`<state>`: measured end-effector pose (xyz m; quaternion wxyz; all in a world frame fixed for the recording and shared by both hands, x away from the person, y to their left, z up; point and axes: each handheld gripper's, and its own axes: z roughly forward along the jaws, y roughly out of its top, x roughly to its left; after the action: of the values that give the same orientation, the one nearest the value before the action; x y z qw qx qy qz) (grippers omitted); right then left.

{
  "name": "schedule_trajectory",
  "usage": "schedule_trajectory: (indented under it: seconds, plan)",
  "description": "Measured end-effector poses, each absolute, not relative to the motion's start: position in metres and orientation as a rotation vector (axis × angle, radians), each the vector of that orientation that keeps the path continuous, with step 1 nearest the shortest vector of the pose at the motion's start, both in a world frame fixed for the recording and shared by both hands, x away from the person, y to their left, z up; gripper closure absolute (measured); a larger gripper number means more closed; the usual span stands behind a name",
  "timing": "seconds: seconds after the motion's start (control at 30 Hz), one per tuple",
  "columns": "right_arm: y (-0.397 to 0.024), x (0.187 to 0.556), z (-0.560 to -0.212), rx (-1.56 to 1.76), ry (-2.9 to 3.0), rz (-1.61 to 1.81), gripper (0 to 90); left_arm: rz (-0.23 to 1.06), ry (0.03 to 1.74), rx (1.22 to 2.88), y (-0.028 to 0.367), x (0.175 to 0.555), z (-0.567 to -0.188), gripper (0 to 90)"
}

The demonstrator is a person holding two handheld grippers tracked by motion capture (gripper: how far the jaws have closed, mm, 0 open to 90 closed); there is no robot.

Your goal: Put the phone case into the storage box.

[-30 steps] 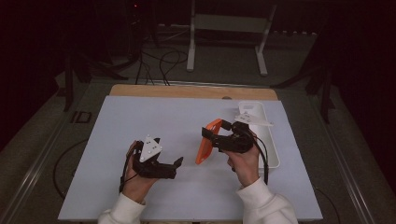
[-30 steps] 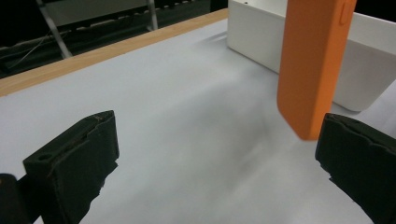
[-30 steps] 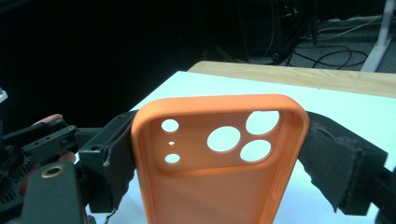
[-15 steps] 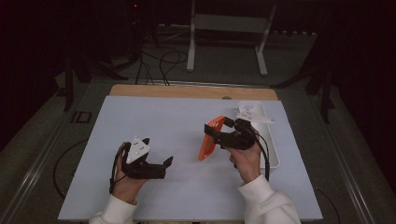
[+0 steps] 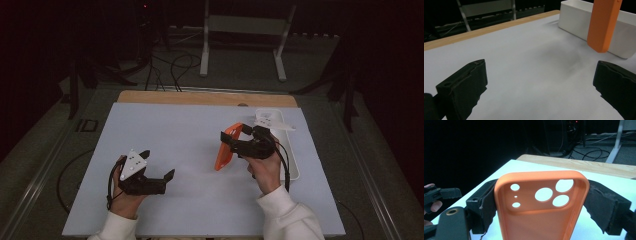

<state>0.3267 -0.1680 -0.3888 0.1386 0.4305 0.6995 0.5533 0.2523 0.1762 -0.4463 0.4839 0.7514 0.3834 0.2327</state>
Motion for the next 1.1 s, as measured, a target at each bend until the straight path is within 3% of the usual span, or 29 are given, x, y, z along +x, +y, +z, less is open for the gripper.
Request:
schedule_trajectory:
  seconds: [1.1]
  plan:
    - [-0.170, 0.334, -0.382, 1.239, 2.001, 1.575, 16.9, 0.597, 0.954, 1.856, 0.225, 0.217, -0.484, 0.0]
